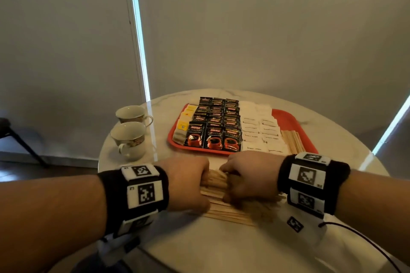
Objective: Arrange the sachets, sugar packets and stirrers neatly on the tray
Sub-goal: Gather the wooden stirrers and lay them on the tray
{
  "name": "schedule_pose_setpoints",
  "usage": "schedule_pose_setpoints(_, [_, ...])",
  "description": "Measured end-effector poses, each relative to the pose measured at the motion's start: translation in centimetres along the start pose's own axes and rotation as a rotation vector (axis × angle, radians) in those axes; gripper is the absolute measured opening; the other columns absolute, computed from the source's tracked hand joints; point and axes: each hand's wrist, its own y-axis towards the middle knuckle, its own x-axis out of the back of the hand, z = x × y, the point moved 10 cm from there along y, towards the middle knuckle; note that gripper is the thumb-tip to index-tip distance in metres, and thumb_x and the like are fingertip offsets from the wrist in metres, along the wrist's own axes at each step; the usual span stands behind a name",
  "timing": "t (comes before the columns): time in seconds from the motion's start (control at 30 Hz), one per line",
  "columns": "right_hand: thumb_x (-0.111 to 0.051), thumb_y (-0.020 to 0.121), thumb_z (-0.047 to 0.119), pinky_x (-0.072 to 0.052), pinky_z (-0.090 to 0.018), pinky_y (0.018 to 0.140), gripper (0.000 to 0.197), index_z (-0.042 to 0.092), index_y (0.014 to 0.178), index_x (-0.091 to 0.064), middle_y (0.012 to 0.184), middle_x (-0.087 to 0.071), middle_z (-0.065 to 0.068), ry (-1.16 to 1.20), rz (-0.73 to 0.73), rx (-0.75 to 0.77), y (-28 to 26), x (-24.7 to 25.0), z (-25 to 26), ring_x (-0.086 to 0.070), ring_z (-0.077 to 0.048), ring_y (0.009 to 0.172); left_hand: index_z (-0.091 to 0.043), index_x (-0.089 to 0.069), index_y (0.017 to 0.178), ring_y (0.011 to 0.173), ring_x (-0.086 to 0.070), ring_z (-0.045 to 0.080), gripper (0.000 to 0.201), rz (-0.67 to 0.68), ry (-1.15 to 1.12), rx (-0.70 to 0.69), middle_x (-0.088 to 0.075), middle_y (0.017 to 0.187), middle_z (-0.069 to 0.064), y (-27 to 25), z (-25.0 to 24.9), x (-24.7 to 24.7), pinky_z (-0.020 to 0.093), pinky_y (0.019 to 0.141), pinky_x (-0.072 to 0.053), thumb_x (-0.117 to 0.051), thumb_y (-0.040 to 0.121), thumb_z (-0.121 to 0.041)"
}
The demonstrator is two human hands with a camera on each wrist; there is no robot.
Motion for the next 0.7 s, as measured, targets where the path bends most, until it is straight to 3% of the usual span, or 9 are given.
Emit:
schedule_pose_setpoints(0.07, [-0.065,0.089,0.059,-0.057,-0.036,0.083,0.028,0.033,0.099,-0.07,0.096,-0.067,0.008,0.085,-0.046,-0.022,0.2,0.5,-0.7,-0.062,-0.011,0.087,-0.034,-0.052,0.101,0.085,-0.057,0.009,0.037,-0.051,-0.06,0.008,-0.059,0.098,-0.009,0.7,0.8,0.9,0.026,0.071,-0.051,-0.077,0.08,-0.051])
schedule_pose_setpoints(0.2, [-0.059,0.097,0.052,-0.055,-0.03,0.078,0.022,0.031,0.099,-0.067,0.091,-0.068,0.008,0.21,-0.099,-0.053,0.2,1.3,-1.8,-0.063,-0.01,0.085,-0.032,-0.054,0.114,0.094,-0.059,0.01,0.037,-0.138,-0.224,0.038,-0.059,0.106,-0.009,1.7,2.5,2.6,0.031,0.084,-0.057,-0.075,0.086,-0.043])
schedule_pose_setpoints(0.37, [-0.049,0.104,0.046,-0.046,-0.025,0.066,0.022,0.029,0.099,-0.062,0.092,-0.069,0.004,0.397,-0.227,-0.097,-0.2,2.8,-3.4,-0.064,-0.012,0.082,-0.034,-0.054,0.114,0.093,-0.059,0.005,0.028,-0.334,-0.542,0.06,-0.059,0.107,-0.014,2.7,4.3,4.6,0.024,0.072,-0.047,-0.071,0.093,-0.038])
schedule_pose_setpoints(0.47, [-0.045,0.106,0.043,-0.05,-0.024,0.067,0.02,0.029,0.101,-0.059,0.087,-0.073,0.007,0.58,-0.311,-0.085,-0.4,4.5,-3.8,-0.069,-0.006,0.076,-0.032,-0.056,0.122,0.105,-0.062,0.009,0.027,-0.441,-0.831,0.027,-0.061,0.118,-0.013,3.5,4.6,6.3,0.035,0.091,-0.055,-0.066,0.098,-0.037])
schedule_pose_setpoints(0.53, [-0.047,0.106,0.042,-0.059,-0.03,0.068,0.019,0.026,0.101,-0.058,0.081,-0.072,0.004,0.678,-0.354,-0.056,-0.1,5.5,-3.8,-0.07,-0.01,0.068,-0.031,-0.057,0.128,0.113,-0.063,0.011,0.034,-0.496,-0.971,-0.024,-0.063,0.122,-0.012,4.3,4.1,7.6,0.044,0.102,-0.054,-0.065,0.097,-0.042])
schedule_pose_setpoints(0.63, [-0.05,0.104,0.041,-0.057,-0.029,0.061,0.019,0.024,0.1,-0.058,0.073,-0.064,0.002,0.782,-0.423,-0.003,0.6,6.8,-3.7,-0.06,-0.01,0.057,-0.03,-0.058,0.133,0.117,-0.064,0.01,0.043,-0.559,-1.045,-0.097,-0.066,0.124,-0.012,5.4,2.5,9.4,0.043,0.105,-0.053,-0.063,0.092,-0.045])
schedule_pose_setpoints(0.7, [-0.051,0.103,0.041,-0.054,-0.03,0.06,0.018,0.026,0.099,-0.059,0.068,-0.059,0.004,0.87,-0.453,0.033,0.9,7.3,-3.6,-0.055,-0.01,0.056,-0.028,-0.059,0.136,0.113,-0.065,0.008,0.039,-0.574,-1.027,-0.126,-0.066,0.125,-0.012,6.1,1.3,10.3,0.034,0.099,-0.055,-0.062,0.098,-0.037])
